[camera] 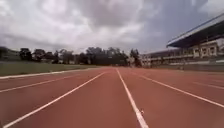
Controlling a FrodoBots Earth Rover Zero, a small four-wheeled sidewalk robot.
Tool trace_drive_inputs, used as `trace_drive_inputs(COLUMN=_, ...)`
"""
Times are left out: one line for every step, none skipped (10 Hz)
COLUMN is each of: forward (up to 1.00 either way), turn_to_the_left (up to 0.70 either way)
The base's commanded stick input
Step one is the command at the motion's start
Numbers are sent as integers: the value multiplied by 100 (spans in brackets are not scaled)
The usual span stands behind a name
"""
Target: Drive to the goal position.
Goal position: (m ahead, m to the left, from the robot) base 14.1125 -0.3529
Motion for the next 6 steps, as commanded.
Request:
trace_drive_inputs(forward=60, turn_to_the_left=-15)
trace_drive_inputs(forward=60, turn_to_the_left=-15)
trace_drive_inputs(forward=60, turn_to_the_left=-15)
trace_drive_inputs(forward=60, turn_to_the_left=-15)
trace_drive_inputs(forward=60, turn_to_the_left=-15)
trace_drive_inputs(forward=60, turn_to_the_left=-15)
